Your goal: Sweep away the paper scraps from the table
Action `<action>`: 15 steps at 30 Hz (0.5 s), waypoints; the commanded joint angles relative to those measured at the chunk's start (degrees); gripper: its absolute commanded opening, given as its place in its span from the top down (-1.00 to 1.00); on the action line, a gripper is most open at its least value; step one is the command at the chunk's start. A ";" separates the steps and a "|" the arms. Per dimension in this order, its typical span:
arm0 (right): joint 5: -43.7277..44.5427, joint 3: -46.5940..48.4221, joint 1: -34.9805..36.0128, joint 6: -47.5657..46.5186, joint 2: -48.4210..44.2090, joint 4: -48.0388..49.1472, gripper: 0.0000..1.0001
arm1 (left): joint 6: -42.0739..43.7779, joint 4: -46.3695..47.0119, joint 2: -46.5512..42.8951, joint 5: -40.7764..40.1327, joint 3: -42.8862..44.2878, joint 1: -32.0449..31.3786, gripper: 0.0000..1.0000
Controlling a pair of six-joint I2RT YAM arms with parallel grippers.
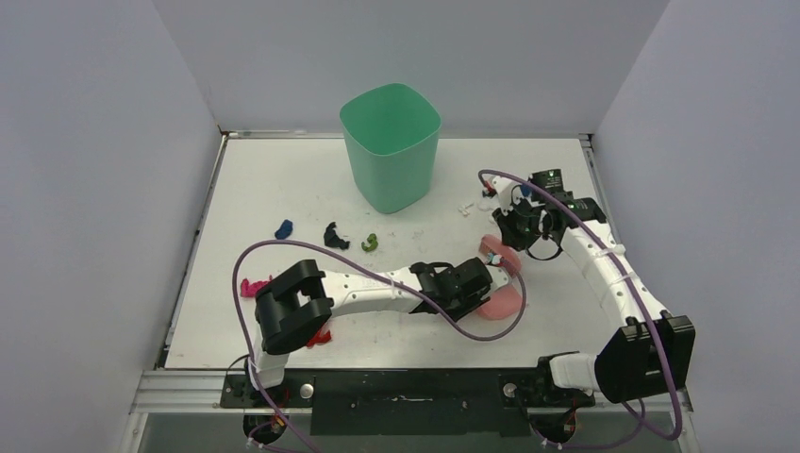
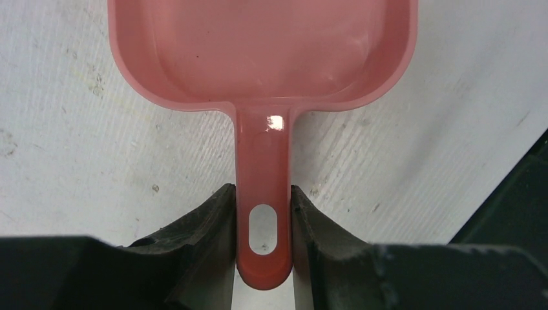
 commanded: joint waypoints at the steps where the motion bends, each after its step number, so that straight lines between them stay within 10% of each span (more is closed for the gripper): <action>1: -7.34 1.76 3.56 1.70 -2.58 -7.94 0.89 | -0.85 0.48 2.30 0.21 5.46 0.65 1.00; 15: -7.73 15.11 1.18 -1.71 -1.55 -22.55 0.89 | -5.22 14.60 -8.70 -9.42 -9.49 0.79 1.00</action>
